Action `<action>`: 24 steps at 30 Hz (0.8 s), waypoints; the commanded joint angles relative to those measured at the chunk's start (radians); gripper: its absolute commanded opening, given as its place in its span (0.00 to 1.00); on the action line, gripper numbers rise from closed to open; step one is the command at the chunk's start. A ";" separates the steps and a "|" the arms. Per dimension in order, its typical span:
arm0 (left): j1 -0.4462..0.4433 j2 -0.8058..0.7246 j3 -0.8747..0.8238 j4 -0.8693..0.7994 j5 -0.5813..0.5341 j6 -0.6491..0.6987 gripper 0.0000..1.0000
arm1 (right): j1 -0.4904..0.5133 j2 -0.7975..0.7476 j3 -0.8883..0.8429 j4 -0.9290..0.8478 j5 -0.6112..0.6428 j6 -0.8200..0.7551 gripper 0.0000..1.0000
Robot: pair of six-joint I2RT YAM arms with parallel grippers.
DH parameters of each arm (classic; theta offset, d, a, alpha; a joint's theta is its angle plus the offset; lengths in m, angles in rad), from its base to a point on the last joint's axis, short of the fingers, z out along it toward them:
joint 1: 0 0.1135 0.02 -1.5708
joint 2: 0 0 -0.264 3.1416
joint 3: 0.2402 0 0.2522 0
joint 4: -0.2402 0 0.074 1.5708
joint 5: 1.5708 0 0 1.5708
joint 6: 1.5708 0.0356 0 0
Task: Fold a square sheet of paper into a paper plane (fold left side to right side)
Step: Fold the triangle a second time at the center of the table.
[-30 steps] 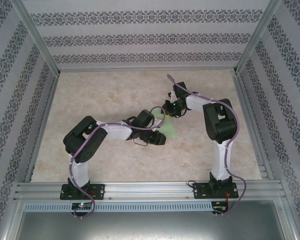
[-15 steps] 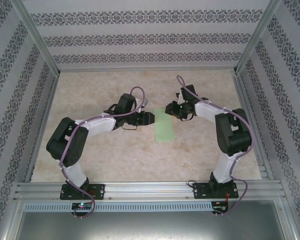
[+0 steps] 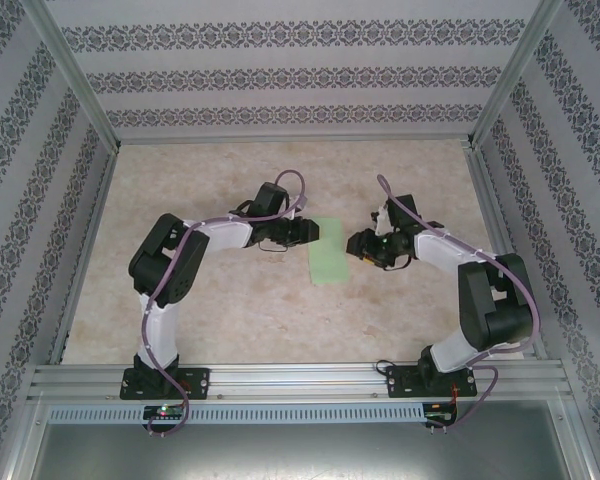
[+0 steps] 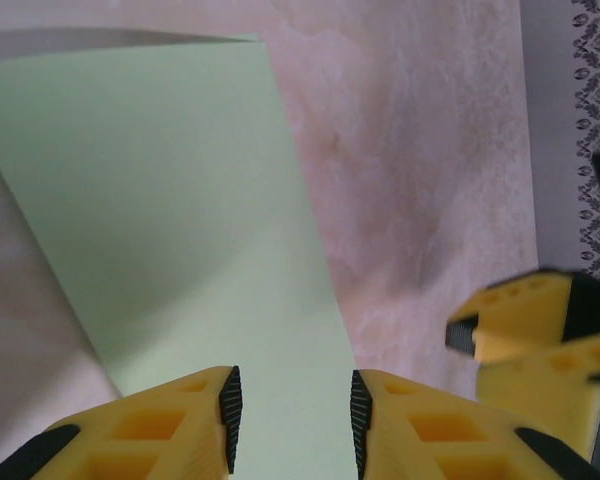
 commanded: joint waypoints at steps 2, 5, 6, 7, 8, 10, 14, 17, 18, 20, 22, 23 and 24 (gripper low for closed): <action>-0.003 0.050 0.067 -0.069 -0.046 0.039 0.37 | 0.004 -0.035 -0.018 -0.069 -0.036 -0.030 0.50; 0.002 0.070 0.081 -0.089 -0.084 0.038 0.37 | 0.005 -0.041 -0.034 -0.069 -0.061 -0.029 0.50; 0.003 0.073 0.079 -0.091 -0.094 0.036 0.36 | 0.005 -0.044 -0.037 -0.074 -0.069 -0.029 0.50; 0.004 0.075 0.078 -0.097 -0.106 0.036 0.36 | 0.005 -0.047 -0.038 -0.083 -0.075 -0.031 0.50; 0.004 0.079 0.078 -0.106 -0.118 0.038 0.36 | 0.005 -0.051 -0.039 -0.088 -0.084 -0.030 0.50; 0.004 0.087 0.073 -0.111 -0.123 0.040 0.36 | 0.002 -0.046 -0.033 -0.118 -0.093 -0.007 0.50; 0.004 0.098 0.065 -0.110 -0.124 0.044 0.35 | 0.002 -0.027 -0.035 -0.117 -0.129 0.008 0.50; 0.004 0.096 0.058 -0.122 -0.136 0.054 0.34 | 0.001 -0.005 -0.030 -0.130 -0.134 0.015 0.50; 0.004 0.095 0.055 -0.125 -0.137 0.057 0.34 | 0.001 0.000 -0.031 -0.124 -0.143 0.023 0.50; 0.004 0.092 0.045 -0.121 -0.138 0.056 0.34 | 0.001 0.015 -0.027 -0.119 -0.153 0.048 0.50; 0.004 0.091 0.040 -0.114 -0.133 0.053 0.34 | 0.004 0.034 -0.020 -0.117 -0.166 0.054 0.50; 0.004 0.091 0.038 -0.107 -0.131 0.050 0.33 | 0.004 0.043 -0.017 -0.115 -0.167 0.056 0.50; 0.004 0.091 0.036 -0.104 -0.128 0.049 0.33 | 0.005 0.049 -0.017 -0.111 -0.166 0.058 0.50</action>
